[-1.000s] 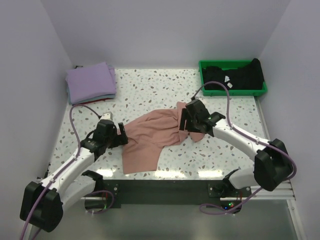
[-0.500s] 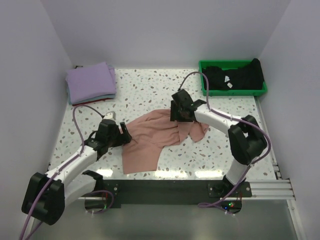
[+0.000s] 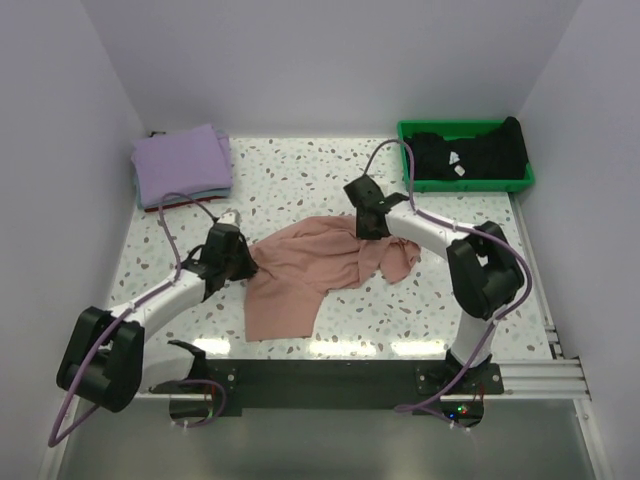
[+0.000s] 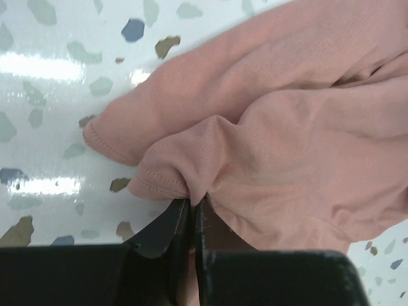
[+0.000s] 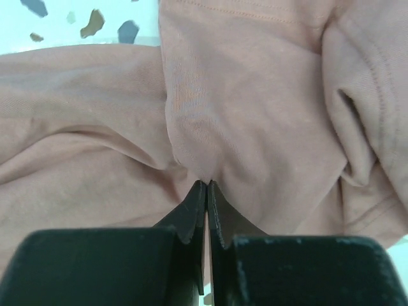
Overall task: Fold and stack the t-shirts
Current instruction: Flatten the tshirt out
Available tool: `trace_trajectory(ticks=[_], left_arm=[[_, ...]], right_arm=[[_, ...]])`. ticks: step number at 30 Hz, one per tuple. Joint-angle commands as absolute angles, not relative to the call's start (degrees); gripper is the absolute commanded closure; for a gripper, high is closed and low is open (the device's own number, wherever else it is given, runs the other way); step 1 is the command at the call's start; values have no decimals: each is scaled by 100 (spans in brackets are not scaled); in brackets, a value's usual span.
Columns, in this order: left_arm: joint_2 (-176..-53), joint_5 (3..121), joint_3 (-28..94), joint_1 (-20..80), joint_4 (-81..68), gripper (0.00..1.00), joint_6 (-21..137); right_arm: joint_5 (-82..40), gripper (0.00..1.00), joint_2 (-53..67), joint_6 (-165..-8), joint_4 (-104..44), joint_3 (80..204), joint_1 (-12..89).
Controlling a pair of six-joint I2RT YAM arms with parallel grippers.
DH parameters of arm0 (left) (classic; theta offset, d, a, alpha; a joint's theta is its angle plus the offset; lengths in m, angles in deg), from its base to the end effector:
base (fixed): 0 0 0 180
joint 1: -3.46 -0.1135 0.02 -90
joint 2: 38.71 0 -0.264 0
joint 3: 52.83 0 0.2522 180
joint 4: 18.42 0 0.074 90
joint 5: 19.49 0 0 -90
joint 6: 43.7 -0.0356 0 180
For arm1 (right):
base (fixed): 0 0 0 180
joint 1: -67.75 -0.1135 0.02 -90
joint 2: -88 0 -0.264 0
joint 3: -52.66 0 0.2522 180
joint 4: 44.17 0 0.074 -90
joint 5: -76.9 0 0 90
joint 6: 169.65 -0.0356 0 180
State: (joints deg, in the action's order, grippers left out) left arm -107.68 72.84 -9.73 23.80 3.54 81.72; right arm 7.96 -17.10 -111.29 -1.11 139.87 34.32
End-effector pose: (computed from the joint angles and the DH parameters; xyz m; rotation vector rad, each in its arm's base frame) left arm 0.2122 -0.0771 0.1687 -0.3397 2.4201 -0.3967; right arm 0.3249 0.1991 0.1972 0.0821 2.5241 -0.0438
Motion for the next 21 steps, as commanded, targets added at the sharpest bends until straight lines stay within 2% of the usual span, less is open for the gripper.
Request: trace_trajectory(ticks=[1, 11, 15, 16, 17, 18, 19, 20, 21], left_arm=[[-10989, 7315, -367, 2394, -53, 98, 7909], [-12236, 7305, 1040, 2324, -89, 100, 7452], [-12624, 7315, 1471, 2026, -45, 100, 7337], [-12686, 7280, 1593, 1947, -18, 91, 7319], [-12773, 7254, 1638, 1816, 69, 78, 7302], [-12800, 7280, 1682, 1771, 113, 60, 7241], [-12783, 7332, 1717, 1753, 175, 28, 7197], [-12705, 7411, 1709, 1744, 236, 19, 7170], [-12634, 7560, 1622, 1753, 376, 15, 7126]], right_arm=[[1089, 100, -1054, -11006, 70, 14122, 3654], [1177, 100, 818, -11321, 843, 13622, 3839], [949, 100, 1583, -11778, 1028, 12719, 3831], [853, 100, 1741, -11875, 1055, 12524, 3831], [800, 100, 2012, -12059, 1055, 12314, 3831], [738, 100, 2145, -12130, 1055, 11911, 3839], [555, 100, 2234, -12192, 1055, 11733, 3839], [449, 100, 2365, -12288, 1055, 11566, 3839], [352, 96, 2401, -12324, 1046, 11312, 3839]])
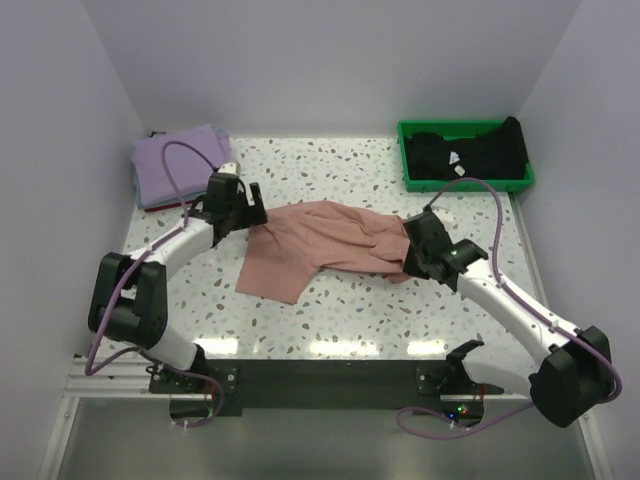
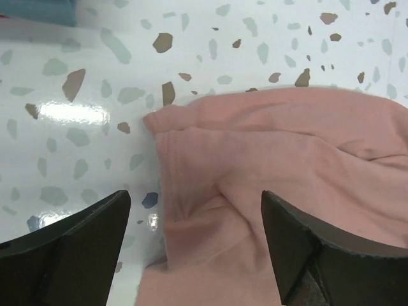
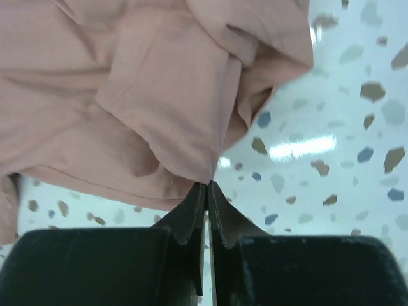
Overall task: Fold and stack the t-shirts
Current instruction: Flatten the tshirt out
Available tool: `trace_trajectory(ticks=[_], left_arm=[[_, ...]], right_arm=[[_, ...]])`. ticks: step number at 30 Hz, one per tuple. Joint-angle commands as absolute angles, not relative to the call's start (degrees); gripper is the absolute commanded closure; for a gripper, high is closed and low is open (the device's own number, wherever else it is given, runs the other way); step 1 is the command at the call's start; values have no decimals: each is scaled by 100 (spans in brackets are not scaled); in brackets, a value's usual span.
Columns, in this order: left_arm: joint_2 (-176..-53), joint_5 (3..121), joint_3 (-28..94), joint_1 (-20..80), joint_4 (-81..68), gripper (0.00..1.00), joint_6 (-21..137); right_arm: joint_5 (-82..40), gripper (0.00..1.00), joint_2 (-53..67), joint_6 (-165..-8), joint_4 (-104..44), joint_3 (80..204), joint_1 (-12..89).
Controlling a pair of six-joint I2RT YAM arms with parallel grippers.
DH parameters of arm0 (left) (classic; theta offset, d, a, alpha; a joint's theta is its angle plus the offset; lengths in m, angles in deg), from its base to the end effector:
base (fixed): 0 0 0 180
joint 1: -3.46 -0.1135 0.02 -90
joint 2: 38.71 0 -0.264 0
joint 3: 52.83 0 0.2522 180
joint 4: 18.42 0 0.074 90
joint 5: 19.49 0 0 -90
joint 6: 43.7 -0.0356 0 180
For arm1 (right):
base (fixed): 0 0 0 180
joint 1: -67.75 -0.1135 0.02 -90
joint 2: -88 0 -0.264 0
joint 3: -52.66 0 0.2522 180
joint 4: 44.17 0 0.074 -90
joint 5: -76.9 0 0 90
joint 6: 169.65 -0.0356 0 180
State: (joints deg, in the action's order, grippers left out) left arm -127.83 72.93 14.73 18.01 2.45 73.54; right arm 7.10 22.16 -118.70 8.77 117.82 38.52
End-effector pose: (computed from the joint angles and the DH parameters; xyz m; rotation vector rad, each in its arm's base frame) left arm 0.3211 -0.0818 0.2109 -0.2793 2.3155 -0.3206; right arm 0.2048 0.1005 0.2649 0.3490 2.4041 0.0897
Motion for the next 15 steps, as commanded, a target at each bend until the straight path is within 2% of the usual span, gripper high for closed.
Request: trace_trajectory(ticks=[1, 2, 4, 5, 10, 15], left_arm=[[-12546, 7613, 1543, 1753, 438, 10, 7135], [-12328, 7692, 1455, 1753, 535, 9, 7161], [-12064, 7999, 1112, 1753, 851, 8, 7345], [-11758, 8157, 989, 1753, 1052, 9, 7415], [-10641, 8589, 137, 1770, 1598, 19, 8153], [-10067, 9186, -557, 2016, 1862, 27, 8663]], right_arm=[[238, 93, 2428, -12342, 1020, 11188, 3831], [115, 81, 2445, -12394, 1002, 11099, 3831], [61, 68, 2480, -12430, 950, 10932, 3831], [87, 66, 2489, -12439, 932, 10914, 3822], [79, 62, 2472, -12421, 757, 11019, 3822], [-62, 62, 2489, -12482, 616, 10880, 3831]])
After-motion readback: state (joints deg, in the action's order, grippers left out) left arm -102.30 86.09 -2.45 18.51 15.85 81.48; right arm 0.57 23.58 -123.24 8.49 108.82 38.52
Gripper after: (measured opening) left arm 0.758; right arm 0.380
